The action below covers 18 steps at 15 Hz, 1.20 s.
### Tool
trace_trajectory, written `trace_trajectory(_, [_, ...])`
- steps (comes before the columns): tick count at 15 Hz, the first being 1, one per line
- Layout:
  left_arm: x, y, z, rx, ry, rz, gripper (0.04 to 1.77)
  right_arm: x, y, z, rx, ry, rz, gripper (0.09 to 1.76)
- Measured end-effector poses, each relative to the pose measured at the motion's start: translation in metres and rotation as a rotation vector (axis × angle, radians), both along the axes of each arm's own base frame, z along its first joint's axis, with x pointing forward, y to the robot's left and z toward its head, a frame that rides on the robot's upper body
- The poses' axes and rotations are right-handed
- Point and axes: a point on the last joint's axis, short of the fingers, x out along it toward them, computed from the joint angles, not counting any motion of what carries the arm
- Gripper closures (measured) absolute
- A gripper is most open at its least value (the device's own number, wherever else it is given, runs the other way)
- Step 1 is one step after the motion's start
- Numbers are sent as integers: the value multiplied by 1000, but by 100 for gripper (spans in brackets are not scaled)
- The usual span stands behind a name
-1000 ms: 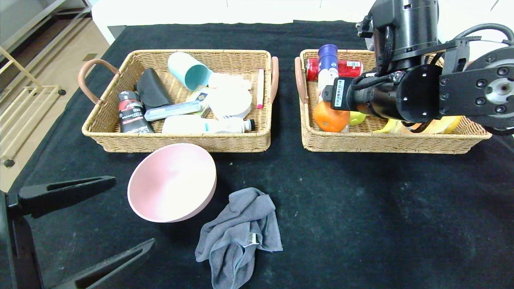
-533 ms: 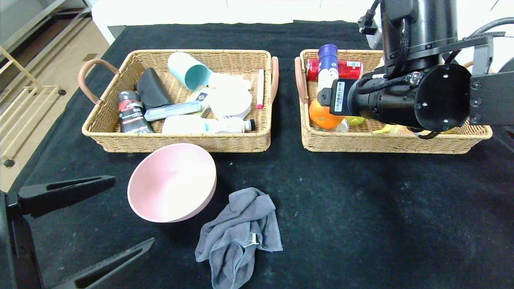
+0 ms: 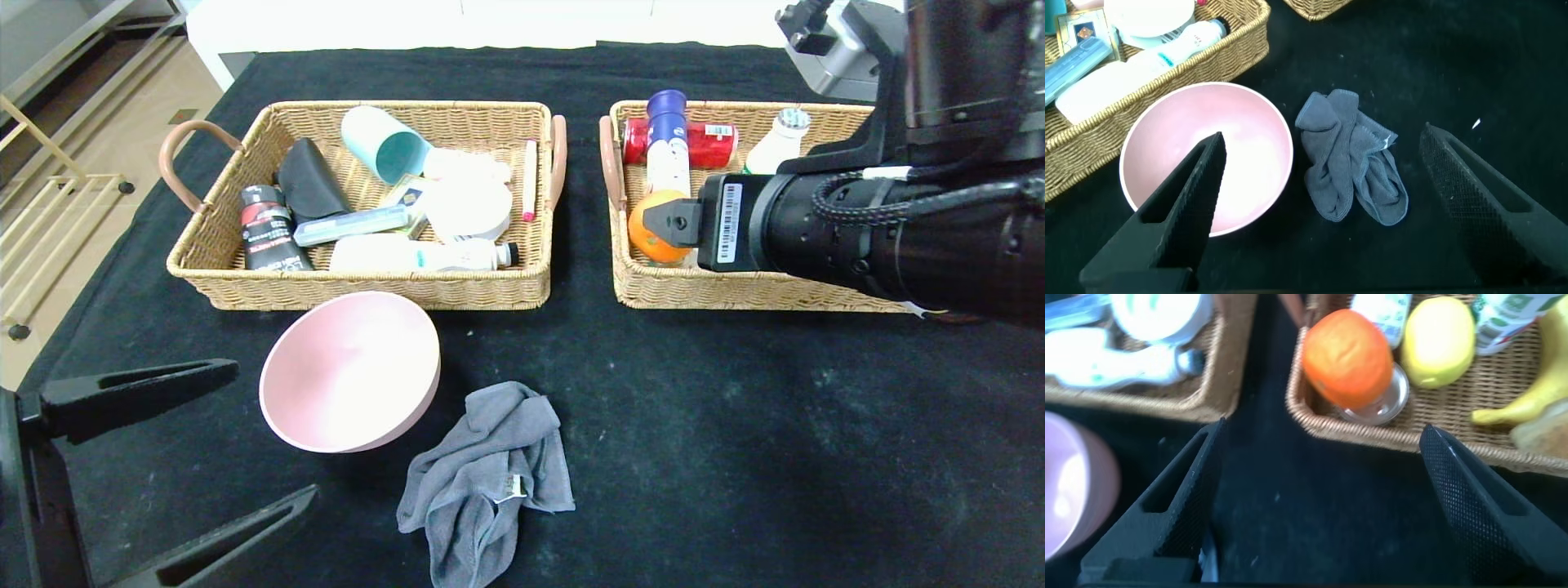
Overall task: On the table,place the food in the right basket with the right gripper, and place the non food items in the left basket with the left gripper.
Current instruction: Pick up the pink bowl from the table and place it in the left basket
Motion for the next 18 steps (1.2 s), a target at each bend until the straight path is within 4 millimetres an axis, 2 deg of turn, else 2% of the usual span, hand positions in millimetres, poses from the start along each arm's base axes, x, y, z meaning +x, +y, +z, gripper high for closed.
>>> trace_trajectory(4, [0, 0, 0, -1, 1, 1, 9, -24, -10, -8, -26, -80, 121, 15])
trace_trajectory(8, [0, 0, 0, -1, 2, -1, 9, -47, -20, -35, -87, -146, 344, 15])
trace_trajectory(12, [0, 0, 1, -2, -1, 2, 9, -71, -35, -62, -125, -136, 598, 15])
trace_trajectory(18, [2, -1, 0, 4, 7, 14, 9, -80, -47, -77, -157, -130, 772, 15])
